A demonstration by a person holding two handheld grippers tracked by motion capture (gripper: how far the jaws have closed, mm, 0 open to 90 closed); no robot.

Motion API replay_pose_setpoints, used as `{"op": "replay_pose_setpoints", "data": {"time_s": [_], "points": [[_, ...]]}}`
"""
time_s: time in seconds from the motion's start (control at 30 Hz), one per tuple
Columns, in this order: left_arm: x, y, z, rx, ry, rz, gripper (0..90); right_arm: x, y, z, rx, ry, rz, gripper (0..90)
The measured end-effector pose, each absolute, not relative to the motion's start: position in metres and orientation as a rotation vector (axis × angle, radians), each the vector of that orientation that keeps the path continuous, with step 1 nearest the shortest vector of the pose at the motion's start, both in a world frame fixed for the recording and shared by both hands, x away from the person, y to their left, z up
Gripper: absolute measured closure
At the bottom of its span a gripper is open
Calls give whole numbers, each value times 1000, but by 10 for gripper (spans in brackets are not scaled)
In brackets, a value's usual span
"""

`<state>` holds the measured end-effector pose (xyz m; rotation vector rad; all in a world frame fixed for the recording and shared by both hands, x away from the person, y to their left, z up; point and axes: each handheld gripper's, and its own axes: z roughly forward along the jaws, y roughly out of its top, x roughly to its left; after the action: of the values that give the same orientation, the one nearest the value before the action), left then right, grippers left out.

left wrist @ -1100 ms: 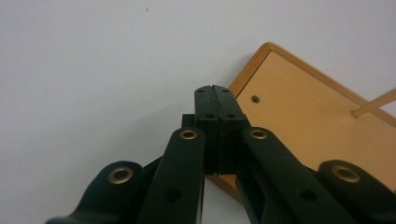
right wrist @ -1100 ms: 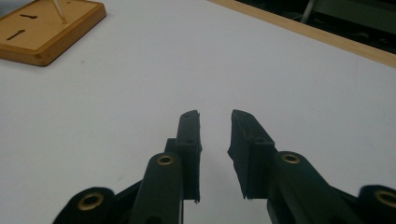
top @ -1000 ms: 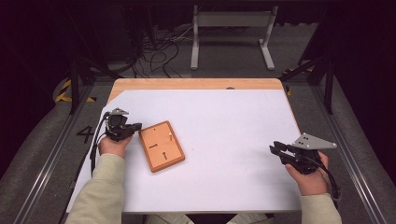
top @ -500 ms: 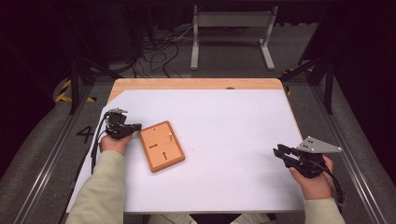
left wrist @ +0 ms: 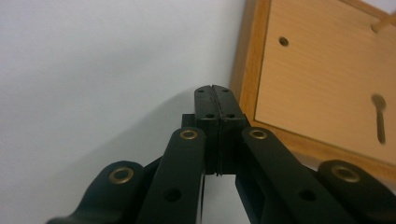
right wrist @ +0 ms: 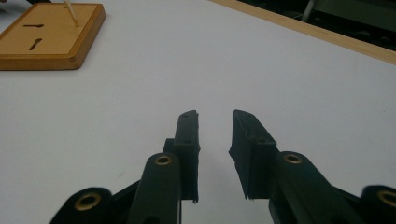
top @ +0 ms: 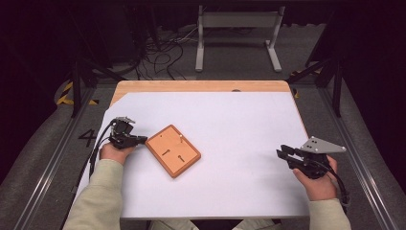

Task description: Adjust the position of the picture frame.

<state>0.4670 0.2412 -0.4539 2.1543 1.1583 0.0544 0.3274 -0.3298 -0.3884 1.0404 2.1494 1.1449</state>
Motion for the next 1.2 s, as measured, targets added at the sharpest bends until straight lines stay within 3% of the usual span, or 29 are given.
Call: {"op": "replay_pose_setpoints", "data": {"time_s": [0.57,1.2], "points": [[431,194,-446,2382,878,-60,900,338,-320,-387,1004,2174,1161,707],[405,141,-444,2465,706,-125,899,339,-320,-388,1004,2180,1152,702]]}}
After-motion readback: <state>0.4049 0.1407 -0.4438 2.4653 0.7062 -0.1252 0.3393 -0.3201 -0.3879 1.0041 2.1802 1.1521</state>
